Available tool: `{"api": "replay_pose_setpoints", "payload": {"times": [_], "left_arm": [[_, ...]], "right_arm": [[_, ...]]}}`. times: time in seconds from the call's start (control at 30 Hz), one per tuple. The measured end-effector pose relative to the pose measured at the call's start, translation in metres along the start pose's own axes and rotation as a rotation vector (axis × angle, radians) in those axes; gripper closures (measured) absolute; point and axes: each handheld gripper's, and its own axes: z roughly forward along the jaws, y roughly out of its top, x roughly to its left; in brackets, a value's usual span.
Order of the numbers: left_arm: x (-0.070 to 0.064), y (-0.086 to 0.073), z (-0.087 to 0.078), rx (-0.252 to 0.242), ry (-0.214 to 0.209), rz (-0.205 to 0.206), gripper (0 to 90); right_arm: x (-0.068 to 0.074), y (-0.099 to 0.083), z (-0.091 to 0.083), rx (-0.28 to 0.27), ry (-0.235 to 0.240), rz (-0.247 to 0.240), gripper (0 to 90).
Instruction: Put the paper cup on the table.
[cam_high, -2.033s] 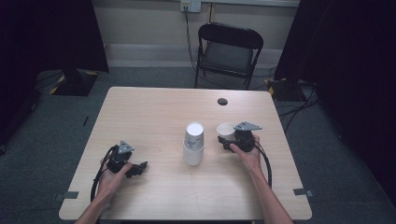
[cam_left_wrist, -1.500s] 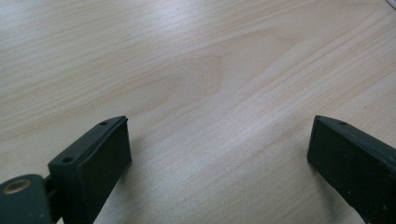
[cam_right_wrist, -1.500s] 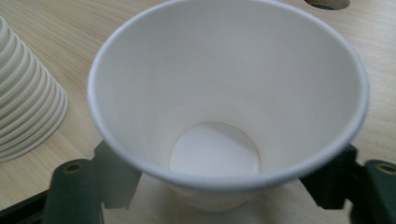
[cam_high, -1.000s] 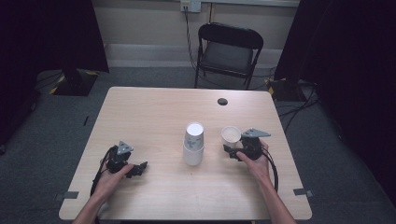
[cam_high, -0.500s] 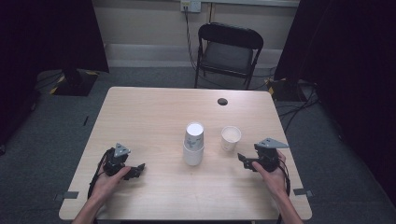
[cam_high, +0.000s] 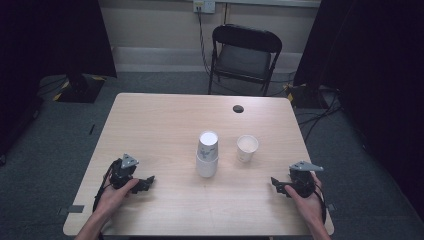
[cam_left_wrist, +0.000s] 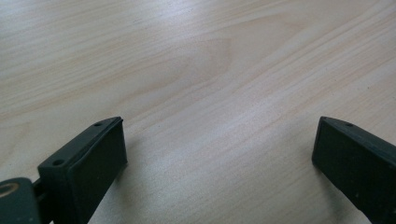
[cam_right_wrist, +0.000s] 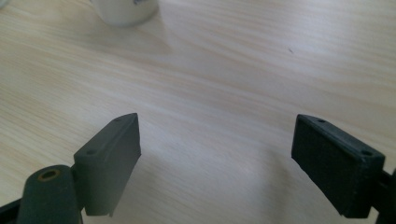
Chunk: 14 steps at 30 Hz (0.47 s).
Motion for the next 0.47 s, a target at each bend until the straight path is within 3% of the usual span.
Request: {"api": "replay_pose_setpoints", "payload": {"times": [0.1, 0.27, 0.47], "left_arm": [[0.001, 0.0, 0.0, 0.001, -0.001, 0.003, 2.5], [0.0, 0.0, 0.0, 0.0, -0.002, 0.001, 2.5], [0.0, 0.0, 0.0, -0.001, -0.002, 0.001, 2.5]], "right_arm": [[0.001, -0.006, 0.002, 0.033, -0.011, 0.006, 15.1], [0.004, -0.013, 0.0, -0.007, -0.023, 0.026, 13.9], [0.004, -0.013, 0.0, -0.006, -0.033, 0.033, 13.4]]}}
